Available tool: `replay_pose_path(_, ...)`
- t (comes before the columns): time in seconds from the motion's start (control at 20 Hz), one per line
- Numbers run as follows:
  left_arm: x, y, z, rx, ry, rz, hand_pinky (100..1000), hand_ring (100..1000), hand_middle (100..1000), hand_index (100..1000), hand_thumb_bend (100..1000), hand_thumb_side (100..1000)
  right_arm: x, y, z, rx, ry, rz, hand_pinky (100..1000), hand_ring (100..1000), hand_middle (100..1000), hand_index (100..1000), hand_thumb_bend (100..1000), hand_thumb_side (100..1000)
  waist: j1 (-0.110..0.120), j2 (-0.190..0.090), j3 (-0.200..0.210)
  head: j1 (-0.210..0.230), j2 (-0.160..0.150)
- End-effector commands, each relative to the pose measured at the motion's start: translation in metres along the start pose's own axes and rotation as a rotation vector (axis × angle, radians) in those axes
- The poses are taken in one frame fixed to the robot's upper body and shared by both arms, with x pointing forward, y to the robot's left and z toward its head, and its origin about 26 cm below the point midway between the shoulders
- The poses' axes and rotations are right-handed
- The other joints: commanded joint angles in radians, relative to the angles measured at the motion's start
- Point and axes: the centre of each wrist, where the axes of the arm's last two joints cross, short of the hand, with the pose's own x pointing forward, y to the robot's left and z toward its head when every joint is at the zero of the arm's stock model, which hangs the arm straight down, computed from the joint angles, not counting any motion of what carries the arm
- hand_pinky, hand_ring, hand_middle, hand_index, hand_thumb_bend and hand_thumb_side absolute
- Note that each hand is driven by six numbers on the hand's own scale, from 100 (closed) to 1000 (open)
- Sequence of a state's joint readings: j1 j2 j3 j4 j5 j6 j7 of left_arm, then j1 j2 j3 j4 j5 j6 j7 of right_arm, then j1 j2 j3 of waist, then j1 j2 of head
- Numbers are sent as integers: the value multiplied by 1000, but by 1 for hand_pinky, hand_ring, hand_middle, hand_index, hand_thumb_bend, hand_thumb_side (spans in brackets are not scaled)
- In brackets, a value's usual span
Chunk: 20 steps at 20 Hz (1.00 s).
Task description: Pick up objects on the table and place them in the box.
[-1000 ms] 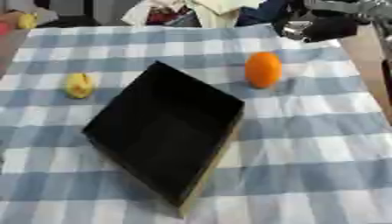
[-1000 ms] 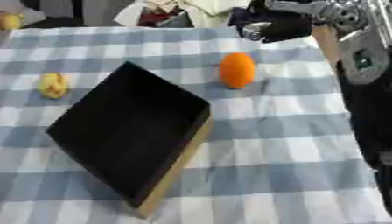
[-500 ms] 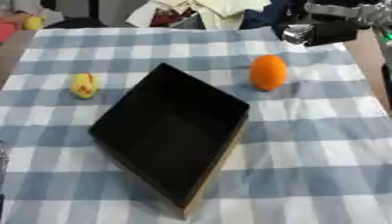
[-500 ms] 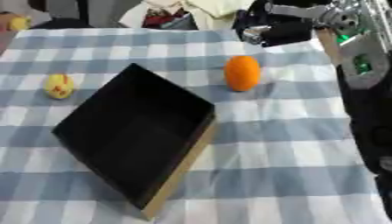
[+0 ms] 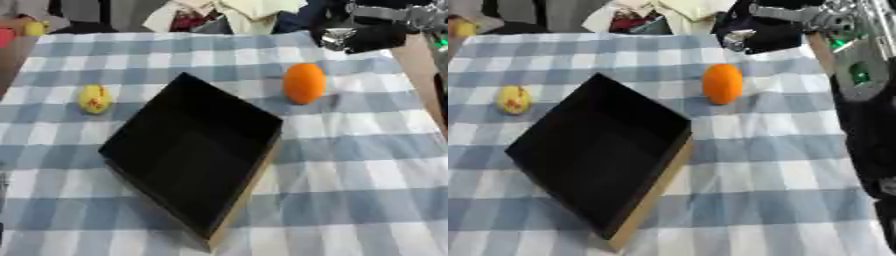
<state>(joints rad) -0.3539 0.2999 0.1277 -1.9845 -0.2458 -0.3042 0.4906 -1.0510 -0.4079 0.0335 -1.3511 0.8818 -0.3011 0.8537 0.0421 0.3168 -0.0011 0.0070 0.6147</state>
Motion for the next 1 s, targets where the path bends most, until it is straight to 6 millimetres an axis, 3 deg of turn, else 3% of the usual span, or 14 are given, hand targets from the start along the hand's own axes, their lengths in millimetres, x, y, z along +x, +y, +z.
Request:
replay_pose_path(0.05,5,4,-10,-15,-48,-9,470,574,528,741,145,880,2,-12,-3,-17,5,70,876,927,907,892,100,1000,3,-27,0,-3,-9)
replay_pose_path(0.25,4,6,-9,-23,-50,-15,469,573,528,740,141,878,-2,-8,-15,-16,22,107,877,931,911,913,109,1000,9,-31,0,-8,-3)
replay_pose_path(0.55,4,7,-8,-35,-50,-18,469,574,528,740,138,876,-9,-3,-36,24,46,138,881,932,904,954,400,1000,15,-36,1,-11,8)
replay_pose_path(0.85,4,7,-8,-37,-47,-15,469,573,528,739,137,876,-13,4,-54,68,102,131,907,923,911,967,504,1000,18,-38,3,-7,16)
replay_pose_path(1.0,4,7,-7,-37,-46,-15,468,573,528,739,137,875,-14,7,-60,88,120,127,928,918,924,972,523,854,18,-37,4,-5,18)
